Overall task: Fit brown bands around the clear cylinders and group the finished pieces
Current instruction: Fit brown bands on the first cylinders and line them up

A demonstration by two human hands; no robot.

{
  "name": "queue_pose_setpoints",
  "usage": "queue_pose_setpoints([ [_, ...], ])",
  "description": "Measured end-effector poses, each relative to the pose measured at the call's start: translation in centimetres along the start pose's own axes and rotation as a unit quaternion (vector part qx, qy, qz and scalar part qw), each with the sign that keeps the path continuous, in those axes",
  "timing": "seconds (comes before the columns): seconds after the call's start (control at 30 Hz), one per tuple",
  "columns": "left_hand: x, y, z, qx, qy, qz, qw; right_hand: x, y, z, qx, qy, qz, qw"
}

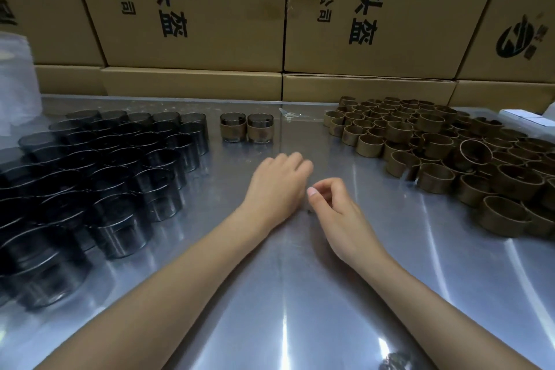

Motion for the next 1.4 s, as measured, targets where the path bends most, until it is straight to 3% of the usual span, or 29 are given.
queue_pose_setpoints([
  [0.07,-2.9,1.6,-1.4,0.069,-0.038,0.011,0.997,0.1,-0.1,0.0,0.005,0.001,-0.005,1.000],
  [0.17,-6.7,1.2,-3.1,0.146,-0.101,-0.063,0.982,0.1,-0.1,0.1,0.008,0.004,-0.001,1.000],
  [0.43,-12.0,-7.1,-5.6,0.107,-0.111,-0.313,0.937,0.2,-0.1,-0.1,0.028,0.014,-0.013,0.999],
  [0.6,-13.1,-9.5,-5.4,0.088,-0.123,-0.356,0.922,0.3,-0.2,-0.1,0.049,0.020,-0.026,0.998],
  [0.73,-12.4,-8.0,-5.1,0.091,-0.129,-0.323,0.933,0.5,-0.1,-0.1,0.049,0.017,-0.032,0.998],
  [0.83,-11.3,-4.5,-4.6,0.076,-0.120,-0.251,0.957,0.6,0.0,0.0,0.045,0.017,-0.037,0.998],
  [1.03,-9.0,4.3,-6.4,-0.019,0.025,-0.053,0.998,1.0,0.1,0.5,0.027,-0.030,-0.050,0.998],
  [1.13,-8.3,6.8,-6.1,-0.046,0.066,0.032,0.996,0.9,-1.2,1.0,-0.025,-0.117,-0.097,0.988],
  [1.27,-6.5,6.0,-6.2,-0.139,0.096,0.053,0.984,0.2,-2.1,2.1,-0.069,-0.252,-0.104,0.960],
  [1.33,-5.9,5.3,-6.2,-0.180,0.109,0.044,0.977,-0.2,-2.3,2.2,-0.028,-0.264,-0.106,0.958],
  [1.4,-5.8,5.3,-6.1,-0.205,0.125,0.052,0.969,-0.5,-3.3,1.9,-0.038,-0.219,-0.156,0.962],
])
Point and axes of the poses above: each hand's wrist, its own x-axis towards the middle knuckle, its own z-axis out of the palm, y = z × x, the point moved 10 cm from there along x, towards the middle knuckle, and after that the axes turned 5 degrees about -y, right-handed, at the moved point
